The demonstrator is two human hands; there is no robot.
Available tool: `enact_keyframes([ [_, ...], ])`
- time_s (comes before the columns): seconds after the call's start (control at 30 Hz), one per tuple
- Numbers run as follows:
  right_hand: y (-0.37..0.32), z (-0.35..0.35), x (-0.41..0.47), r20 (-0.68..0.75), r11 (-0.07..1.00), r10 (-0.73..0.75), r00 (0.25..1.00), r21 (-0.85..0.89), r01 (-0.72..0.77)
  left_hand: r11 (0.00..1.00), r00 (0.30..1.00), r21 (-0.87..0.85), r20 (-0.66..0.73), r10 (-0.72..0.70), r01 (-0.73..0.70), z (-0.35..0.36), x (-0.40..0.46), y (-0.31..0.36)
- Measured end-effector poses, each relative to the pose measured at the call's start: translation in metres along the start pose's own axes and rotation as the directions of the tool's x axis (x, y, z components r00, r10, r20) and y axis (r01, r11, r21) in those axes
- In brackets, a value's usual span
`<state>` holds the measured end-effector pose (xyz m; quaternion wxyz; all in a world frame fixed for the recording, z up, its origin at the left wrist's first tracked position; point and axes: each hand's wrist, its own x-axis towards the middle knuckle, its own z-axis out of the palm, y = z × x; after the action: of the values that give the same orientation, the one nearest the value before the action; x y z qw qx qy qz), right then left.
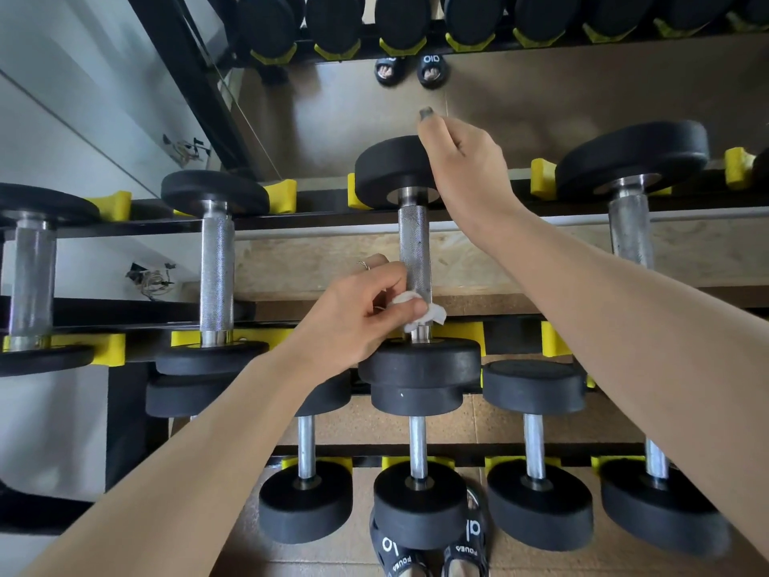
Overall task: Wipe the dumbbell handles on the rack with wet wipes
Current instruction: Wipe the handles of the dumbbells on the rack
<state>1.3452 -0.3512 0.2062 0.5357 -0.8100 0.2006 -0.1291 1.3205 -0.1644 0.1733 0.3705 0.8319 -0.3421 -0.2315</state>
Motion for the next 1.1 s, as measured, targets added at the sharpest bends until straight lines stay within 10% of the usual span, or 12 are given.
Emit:
enact_keyframes([
  [0.17, -0.002, -0.001, -0.001, -0.004, 1.0, -0.003, 1.0, -0.019, 0.003, 0.982, 0.979, -0.145, -0.144, -0.144, 0.123, 0.008, -0.002, 0.0],
  [0.3, -0.003, 0.001, -0.001, -0.008, 1.0, 0.005, 1.0, -0.011, -0.006, 0.88, 0.962, -0.388, 0.12, -0.246, 0.274, 0.0, -0.014, 0.003],
  [0.63, -0.001, 0.001, 0.0, -0.009, 1.0, -0.001, 1.0, -0.013, 0.001, 0.99, 0.997, -0.12, 0.003, -0.079, 0.079, 0.0, -0.004, -0.005],
  [0.8, -0.001, -0.001, 0.0, -0.015, 0.999, 0.009, 1.0, -0.04, -0.01, 0.907, 0.942, -0.354, -0.156, -0.297, 0.228, 0.01, -0.005, 0.005],
  [0.9, -0.003, 0.0, 0.0, -0.01, 0.999, 0.008, 1.0, -0.038, -0.009, 0.792, 0.952, -0.546, 0.038, -0.303, 0.273, 0.007, -0.009, 0.006],
  [1.1, -0.003, -0.001, -0.001, 0.007, 1.0, 0.003, 1.0, 0.001, -0.003, 0.991, 0.987, -0.069, 0.118, -0.109, 0.117, -0.004, -0.001, 0.002],
])
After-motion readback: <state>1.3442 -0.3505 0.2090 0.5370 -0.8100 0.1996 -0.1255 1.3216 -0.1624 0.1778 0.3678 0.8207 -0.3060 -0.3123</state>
